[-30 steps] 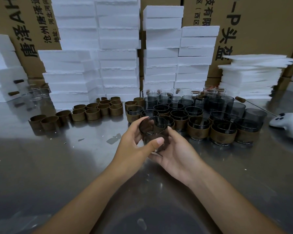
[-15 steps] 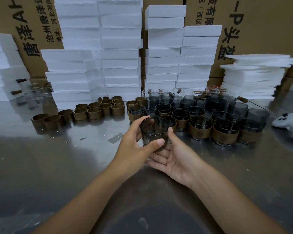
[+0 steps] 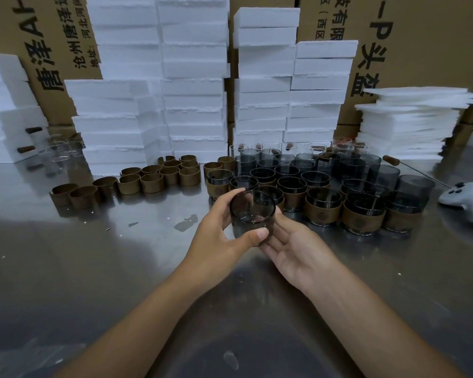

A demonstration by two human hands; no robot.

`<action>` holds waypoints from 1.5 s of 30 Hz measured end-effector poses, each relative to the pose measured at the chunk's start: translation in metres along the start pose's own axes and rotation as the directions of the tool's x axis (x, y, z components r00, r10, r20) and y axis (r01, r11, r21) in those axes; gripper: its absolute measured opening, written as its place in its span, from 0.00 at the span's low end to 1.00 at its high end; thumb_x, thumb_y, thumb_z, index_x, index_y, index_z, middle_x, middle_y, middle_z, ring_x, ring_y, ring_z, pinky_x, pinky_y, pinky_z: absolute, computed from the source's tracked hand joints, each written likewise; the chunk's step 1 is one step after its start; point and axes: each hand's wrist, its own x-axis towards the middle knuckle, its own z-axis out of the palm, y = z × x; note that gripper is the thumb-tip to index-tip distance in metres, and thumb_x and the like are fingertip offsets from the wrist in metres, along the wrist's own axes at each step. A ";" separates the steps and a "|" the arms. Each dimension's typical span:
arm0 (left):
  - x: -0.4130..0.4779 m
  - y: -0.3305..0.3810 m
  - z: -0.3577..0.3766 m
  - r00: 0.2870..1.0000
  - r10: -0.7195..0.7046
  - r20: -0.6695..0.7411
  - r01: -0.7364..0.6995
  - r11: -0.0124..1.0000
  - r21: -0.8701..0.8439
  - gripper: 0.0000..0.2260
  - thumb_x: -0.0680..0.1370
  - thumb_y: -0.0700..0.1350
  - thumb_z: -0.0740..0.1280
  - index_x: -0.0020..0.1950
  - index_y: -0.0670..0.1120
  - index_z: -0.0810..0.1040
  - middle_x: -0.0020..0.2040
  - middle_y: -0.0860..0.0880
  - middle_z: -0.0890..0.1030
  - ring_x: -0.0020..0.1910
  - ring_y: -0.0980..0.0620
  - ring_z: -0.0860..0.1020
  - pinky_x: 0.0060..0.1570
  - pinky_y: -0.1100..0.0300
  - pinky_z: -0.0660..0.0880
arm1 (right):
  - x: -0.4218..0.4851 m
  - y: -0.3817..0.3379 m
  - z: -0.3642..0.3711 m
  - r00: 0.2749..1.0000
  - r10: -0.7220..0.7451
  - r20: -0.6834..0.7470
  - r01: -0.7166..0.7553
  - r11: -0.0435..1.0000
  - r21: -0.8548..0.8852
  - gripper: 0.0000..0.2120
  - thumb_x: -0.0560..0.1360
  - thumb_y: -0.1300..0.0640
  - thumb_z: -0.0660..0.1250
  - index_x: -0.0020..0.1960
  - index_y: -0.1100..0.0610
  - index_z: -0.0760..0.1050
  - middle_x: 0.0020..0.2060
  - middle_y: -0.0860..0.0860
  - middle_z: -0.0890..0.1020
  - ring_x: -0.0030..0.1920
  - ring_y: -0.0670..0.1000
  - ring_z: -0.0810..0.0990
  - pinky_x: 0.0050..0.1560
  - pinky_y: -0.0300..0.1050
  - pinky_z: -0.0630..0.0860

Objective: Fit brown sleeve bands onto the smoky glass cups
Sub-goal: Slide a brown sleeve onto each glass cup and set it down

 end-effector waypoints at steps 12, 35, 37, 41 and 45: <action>-0.002 0.011 0.003 0.999 -0.039 -0.015 0.037 0.989 -0.141 0.23 0.67 0.48 0.73 0.60 0.59 0.72 0.57 0.62 0.80 0.58 0.63 0.77 0.53 0.72 0.73 | -0.004 0.009 0.006 0.961 0.118 0.249 -0.129 0.991 0.027 0.25 0.81 0.43 0.50 0.65 0.58 0.75 0.60 0.58 0.80 0.66 0.57 0.75 0.70 0.58 0.66; 0.001 0.006 -0.008 1.000 -0.024 0.012 0.024 1.000 0.004 0.25 0.72 0.41 0.73 0.66 0.53 0.70 0.61 0.56 0.78 0.63 0.61 0.74 0.61 0.70 0.69 | 0.003 0.009 -0.002 0.992 0.054 0.113 -0.020 0.960 -0.279 0.22 0.79 0.42 0.56 0.52 0.58 0.78 0.42 0.56 0.86 0.41 0.51 0.86 0.39 0.44 0.79; 0.001 0.005 -0.008 1.000 -0.023 0.012 0.023 0.999 0.028 0.26 0.72 0.41 0.74 0.67 0.52 0.70 0.61 0.57 0.78 0.63 0.61 0.74 0.61 0.70 0.69 | 0.003 0.008 -0.003 0.996 0.000 0.084 0.023 0.962 -0.272 0.18 0.79 0.45 0.58 0.48 0.59 0.79 0.42 0.55 0.86 0.40 0.49 0.86 0.41 0.43 0.79; 0.001 0.003 -0.007 0.999 -0.031 0.015 0.031 0.999 0.043 0.27 0.71 0.41 0.74 0.67 0.52 0.70 0.61 0.58 0.78 0.63 0.62 0.73 0.62 0.70 0.69 | 0.003 0.005 -0.004 0.996 -0.029 0.089 0.046 0.979 -0.200 0.14 0.80 0.51 0.61 0.46 0.59 0.79 0.40 0.55 0.86 0.38 0.48 0.86 0.48 0.45 0.78; 0.001 0.005 -0.007 0.999 -0.054 -0.001 0.054 0.999 -0.004 0.27 0.68 0.47 0.74 0.65 0.53 0.72 0.59 0.57 0.80 0.62 0.60 0.75 0.63 0.64 0.71 | 0.003 0.006 -0.002 0.994 -0.011 0.111 0.032 0.980 -0.195 0.13 0.80 0.50 0.59 0.48 0.56 0.80 0.42 0.54 0.86 0.43 0.49 0.85 0.51 0.46 0.76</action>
